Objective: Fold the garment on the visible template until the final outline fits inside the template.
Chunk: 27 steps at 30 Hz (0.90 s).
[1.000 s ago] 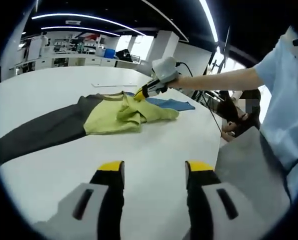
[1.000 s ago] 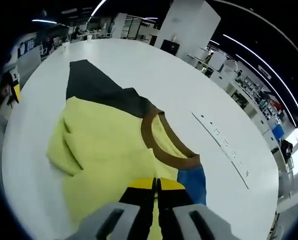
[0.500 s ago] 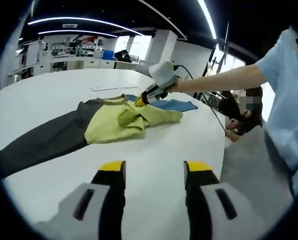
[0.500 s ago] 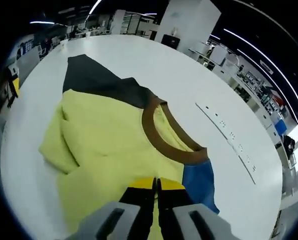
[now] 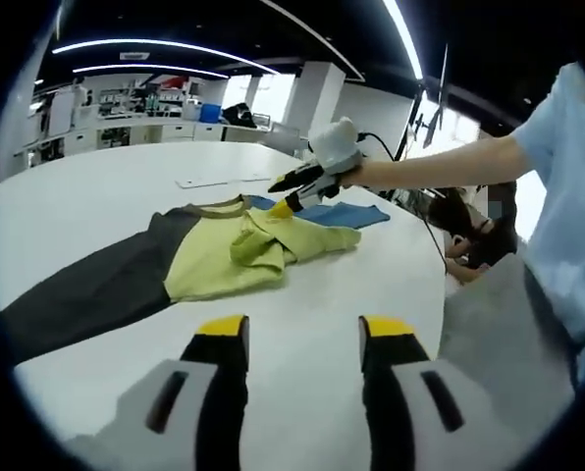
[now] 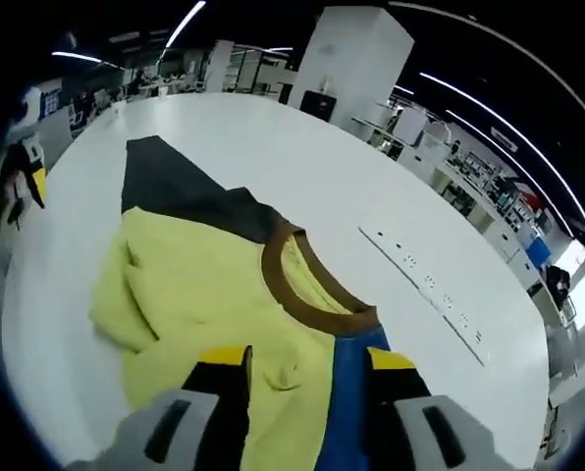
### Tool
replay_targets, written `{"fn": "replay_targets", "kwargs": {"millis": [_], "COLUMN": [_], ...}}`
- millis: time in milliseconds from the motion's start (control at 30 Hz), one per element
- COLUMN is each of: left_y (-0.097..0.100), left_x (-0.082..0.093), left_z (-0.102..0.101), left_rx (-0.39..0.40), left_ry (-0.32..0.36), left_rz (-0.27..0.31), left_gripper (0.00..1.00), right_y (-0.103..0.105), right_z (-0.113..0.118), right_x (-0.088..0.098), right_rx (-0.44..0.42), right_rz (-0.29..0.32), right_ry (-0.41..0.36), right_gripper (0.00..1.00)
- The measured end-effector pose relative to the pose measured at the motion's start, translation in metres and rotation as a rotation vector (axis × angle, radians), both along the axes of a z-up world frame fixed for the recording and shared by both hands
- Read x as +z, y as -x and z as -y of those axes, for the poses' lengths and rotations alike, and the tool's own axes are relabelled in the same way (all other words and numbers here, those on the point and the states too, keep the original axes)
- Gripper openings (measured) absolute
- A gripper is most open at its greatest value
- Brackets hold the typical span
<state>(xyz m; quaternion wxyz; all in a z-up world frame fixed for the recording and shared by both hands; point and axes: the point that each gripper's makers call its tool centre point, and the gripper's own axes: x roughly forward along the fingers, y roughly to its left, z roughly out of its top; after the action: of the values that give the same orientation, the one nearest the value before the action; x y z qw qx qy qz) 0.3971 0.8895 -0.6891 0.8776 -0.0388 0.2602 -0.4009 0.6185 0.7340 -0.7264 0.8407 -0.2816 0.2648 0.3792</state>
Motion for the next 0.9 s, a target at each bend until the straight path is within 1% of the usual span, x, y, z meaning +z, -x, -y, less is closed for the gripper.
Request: {"fn": "replay_targets", "kwargs": {"millis": [100,167,233,267,333,400,533,567,633,733,900], "left_y": [-0.003,-0.006,-0.009,-0.01,-0.015,-0.019,-0.027,-0.03,-0.034,-0.04,-0.049], "left_x": [-0.001,-0.001,-0.002,-0.003,-0.004,-0.004,-0.004,-0.004,-0.005,-0.005,-0.009], "left_z": [0.001,0.004,0.006,0.007,0.009,0.011,0.016,0.016,0.018,0.02,0.022], "left_rx": [-0.006,-0.012,-0.019,-0.02,-0.022,-0.029,-0.049,-0.053,-0.06,-0.068,-0.064], "left_ry": [-0.004,-0.006,-0.003,0.002,-0.005,-0.003,-0.015,-0.017,-0.027,-0.033,-0.055], "left_rz": [0.002,0.002,-0.005,-0.017,-0.018,-0.018,-0.013,-0.012,-0.007,-0.004,-0.004], "left_gripper": [0.41,0.41,0.42,0.43,0.44,0.44,0.44,0.44,0.43,0.43,0.42], "right_y": [0.009,0.017,0.026,0.029,0.038,0.045,0.058,0.062,0.068,0.076,0.098], "right_z": [0.002,0.001,0.0,0.001,0.003,0.006,0.012,0.015,0.022,0.028,0.038], "right_x": [0.01,0.014,0.018,0.02,0.023,0.027,0.032,0.033,0.034,0.037,0.041], "right_rx": [0.004,0.006,0.029,0.031,0.045,0.054,0.053,0.052,0.063,0.055,0.052], "right_rz": [0.013,-0.001,0.004,0.007,0.011,0.022,0.009,0.01,0.032,0.015,0.012], "right_ry": [-0.047,-0.084,-0.102,-0.108,-0.109,-0.117,-0.144,-0.142,-0.107,-0.14,-0.152], "right_gripper": [0.49,0.56,0.63,0.67,0.72,0.74,0.83,0.83,0.85,0.87,0.91]}}
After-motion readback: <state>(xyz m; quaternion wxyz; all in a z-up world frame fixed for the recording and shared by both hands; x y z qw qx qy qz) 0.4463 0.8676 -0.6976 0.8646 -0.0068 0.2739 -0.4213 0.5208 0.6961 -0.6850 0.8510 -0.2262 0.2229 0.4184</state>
